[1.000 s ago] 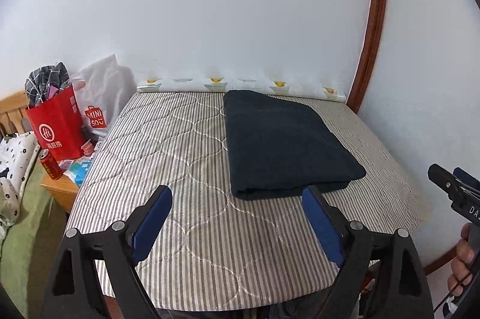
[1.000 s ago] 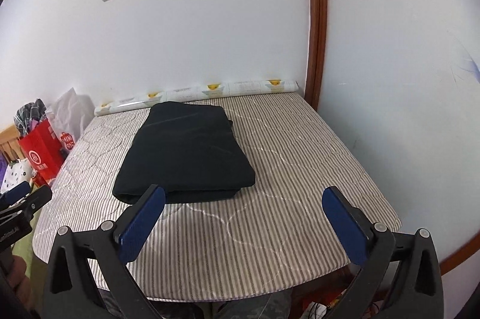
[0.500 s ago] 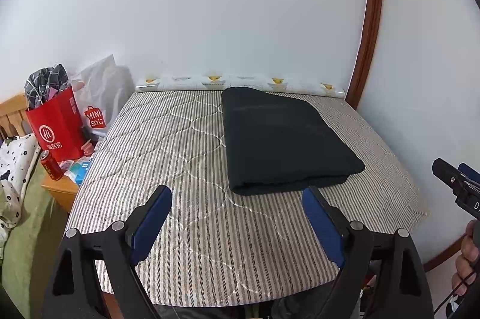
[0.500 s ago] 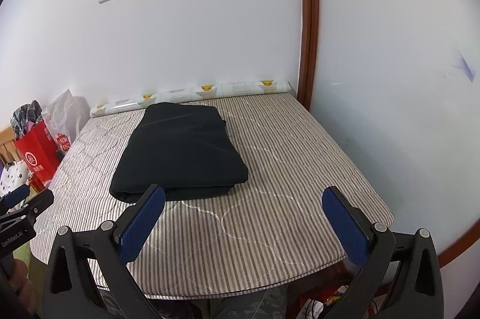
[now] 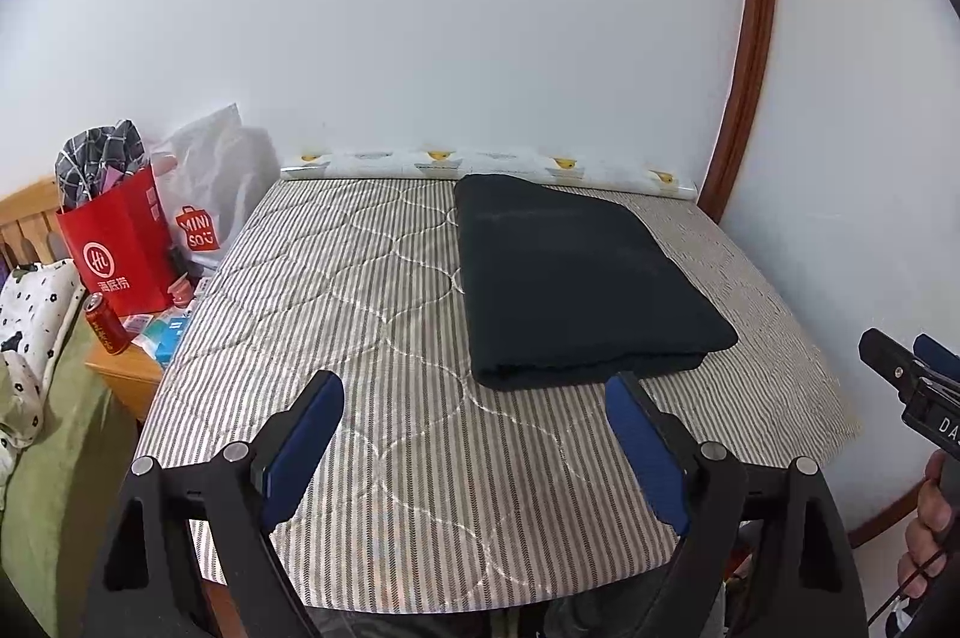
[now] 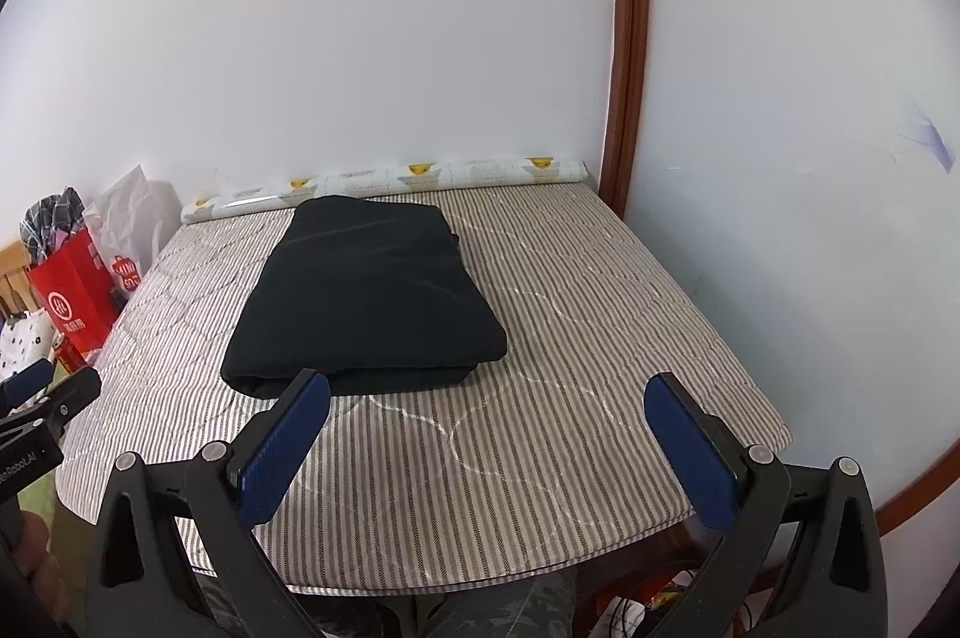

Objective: Fold small clothes

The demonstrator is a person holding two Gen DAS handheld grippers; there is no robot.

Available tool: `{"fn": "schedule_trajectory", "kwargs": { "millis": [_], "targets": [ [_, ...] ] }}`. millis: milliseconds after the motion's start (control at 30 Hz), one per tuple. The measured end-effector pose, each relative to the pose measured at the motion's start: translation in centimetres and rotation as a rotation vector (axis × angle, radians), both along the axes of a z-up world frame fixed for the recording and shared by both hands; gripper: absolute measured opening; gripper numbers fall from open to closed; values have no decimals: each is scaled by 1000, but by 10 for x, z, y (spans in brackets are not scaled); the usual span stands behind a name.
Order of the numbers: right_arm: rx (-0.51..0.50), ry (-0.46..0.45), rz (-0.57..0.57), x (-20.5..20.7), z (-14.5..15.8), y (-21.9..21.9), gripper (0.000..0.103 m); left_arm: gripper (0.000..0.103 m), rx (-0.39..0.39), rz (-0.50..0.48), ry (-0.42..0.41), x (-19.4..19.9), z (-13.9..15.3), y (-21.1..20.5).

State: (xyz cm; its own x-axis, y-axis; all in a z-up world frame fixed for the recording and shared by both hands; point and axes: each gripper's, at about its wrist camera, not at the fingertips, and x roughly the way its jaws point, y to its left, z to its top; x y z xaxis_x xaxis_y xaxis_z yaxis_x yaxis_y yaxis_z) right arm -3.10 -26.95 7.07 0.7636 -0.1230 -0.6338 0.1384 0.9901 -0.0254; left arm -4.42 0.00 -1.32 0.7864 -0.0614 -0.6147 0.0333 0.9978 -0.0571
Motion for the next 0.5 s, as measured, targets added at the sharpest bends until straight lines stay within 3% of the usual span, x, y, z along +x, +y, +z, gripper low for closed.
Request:
{"fn": "schedule_trajectory", "kwargs": {
  "millis": [500],
  "targets": [
    [6, 13, 8, 2, -6, 2, 103, 88, -7, 11, 10, 1, -4, 11]
  ]
}}
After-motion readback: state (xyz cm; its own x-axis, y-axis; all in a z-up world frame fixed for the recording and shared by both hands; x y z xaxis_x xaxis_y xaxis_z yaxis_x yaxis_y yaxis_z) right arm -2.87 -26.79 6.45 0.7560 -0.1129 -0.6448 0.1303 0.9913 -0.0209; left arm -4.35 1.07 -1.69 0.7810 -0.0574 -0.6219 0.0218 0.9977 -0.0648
